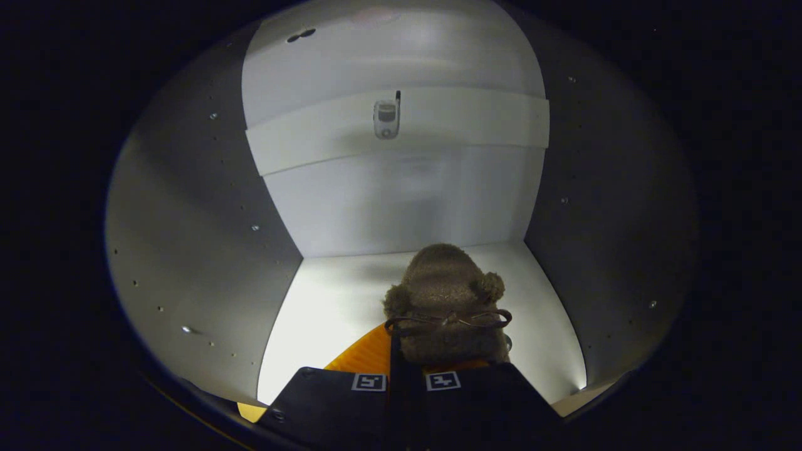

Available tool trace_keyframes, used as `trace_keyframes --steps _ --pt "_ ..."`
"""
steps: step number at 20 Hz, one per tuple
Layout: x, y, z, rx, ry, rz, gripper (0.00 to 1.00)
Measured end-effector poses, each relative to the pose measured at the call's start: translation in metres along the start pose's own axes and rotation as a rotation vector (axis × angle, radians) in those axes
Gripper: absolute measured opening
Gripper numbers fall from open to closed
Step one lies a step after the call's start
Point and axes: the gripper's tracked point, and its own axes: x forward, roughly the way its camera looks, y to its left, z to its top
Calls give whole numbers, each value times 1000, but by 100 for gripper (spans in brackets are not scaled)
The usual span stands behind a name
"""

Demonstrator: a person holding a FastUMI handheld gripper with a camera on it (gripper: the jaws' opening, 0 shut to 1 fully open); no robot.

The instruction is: Open the shoe cabinet door, grab the shoes and put them into the shoe cabinet, then close the shoe cabinet door.

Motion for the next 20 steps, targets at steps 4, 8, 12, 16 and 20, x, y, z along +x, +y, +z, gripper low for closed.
trace_keyframes --steps 4,8,12,16,20 --pt "11 2 -5 16 22 -1 10" --pt "7 -1 -8 18 28 -14 15" --pt "-12 -2 -5 46 17 4 33" --pt "-38 1 -3 83 -7 60 59" --pt "-75 4 -3 50 -52 86 91"
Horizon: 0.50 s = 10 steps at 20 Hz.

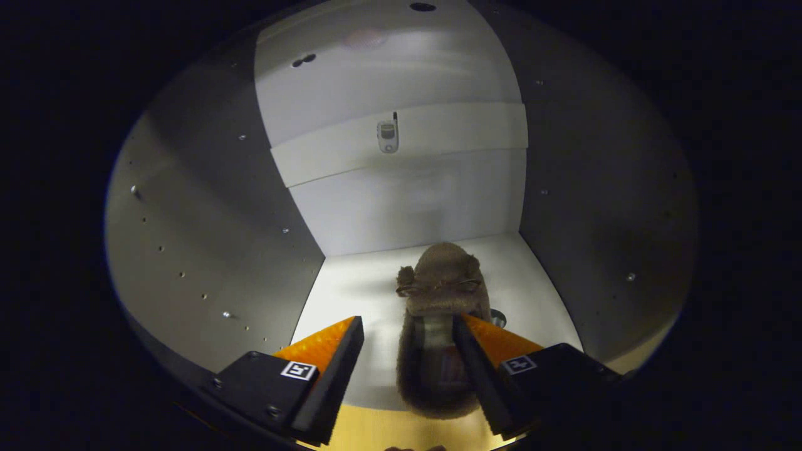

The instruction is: Open the shoe cabinet door, grab the shoes and put them into the shoe cabinet, then close the shoe cabinet door.

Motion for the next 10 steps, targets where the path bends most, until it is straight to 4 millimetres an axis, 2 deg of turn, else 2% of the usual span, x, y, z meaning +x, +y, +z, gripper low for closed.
trace_keyframes --steps 2,4,7,10 --pt "-23 4 2 -17 -46 5 98" --pt "-50 11 5 -39 -111 6 99" --pt "-98 20 11 -104 -231 -2 98" --pt "-155 32 10 -125 -342 7 98"
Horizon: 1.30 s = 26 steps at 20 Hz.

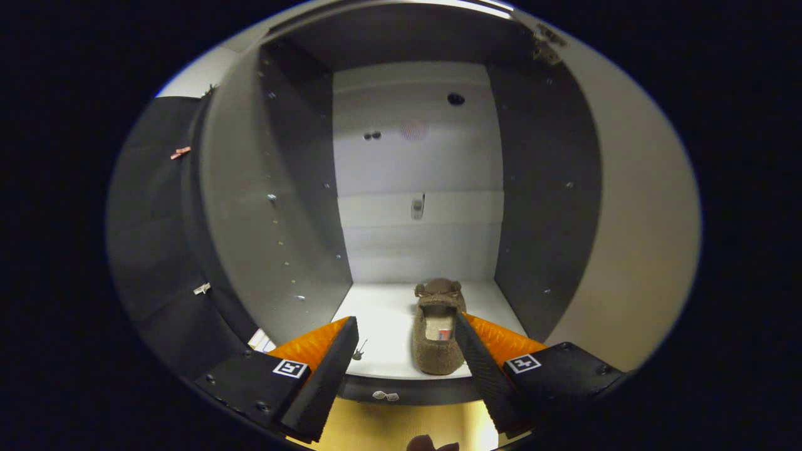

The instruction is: Open the shoe cabinet door, grab the shoes and put them into the shoe cabinet, then close the shoe cabinet door.

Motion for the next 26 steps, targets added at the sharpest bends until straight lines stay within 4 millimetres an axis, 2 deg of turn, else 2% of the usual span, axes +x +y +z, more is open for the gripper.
trace_keyframes --steps 4,7,10,20,22,26 --pt "-82 5 15 16 -137 10 98" --pt "-135 9 9 46 -173 31 98" --pt "-178 -3 4 35 -193 35 98" --pt "-324 -62 -2 65 -234 93 98" --pt "-343 -85 -6 34 -247 77 98" --pt "-364 -144 -4 -2 -248 -18 98"
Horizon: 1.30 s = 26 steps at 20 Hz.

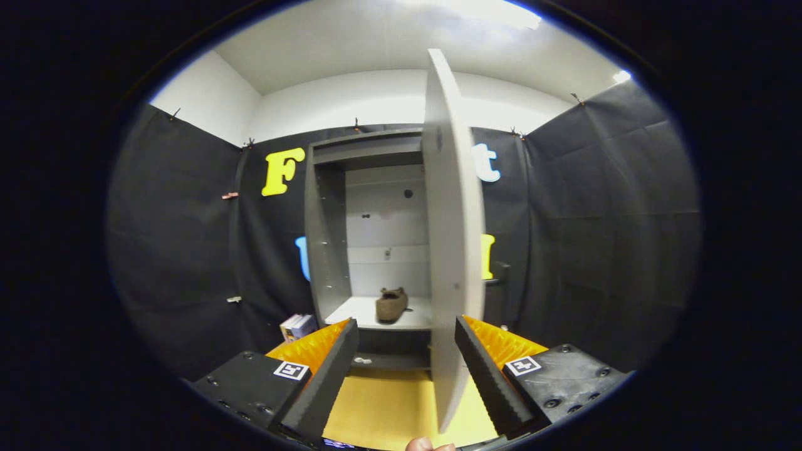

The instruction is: Open the shoe cabinet door, grab the shoes and put them into the shoe cabinet, then close the shoe cabinet door.

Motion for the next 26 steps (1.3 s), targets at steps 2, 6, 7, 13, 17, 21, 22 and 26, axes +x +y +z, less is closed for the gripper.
trace_keyframes --steps 2,6,7,13,17,21,22,26 --pt "2 -40 6 -12 -6 -81 98" --pt "16 -100 7 24 -6 -192 98" --pt "25 -115 -1 25 12 -217 98" --pt "66 -131 -23 40 80 -205 98" --pt "71 -123 -24 45 81 -207 97" --pt "67 -96 -27 60 83 -190 98" --pt "68 -86 -28 66 84 -180 98" --pt "73 -38 -35 66 80 -114 98"
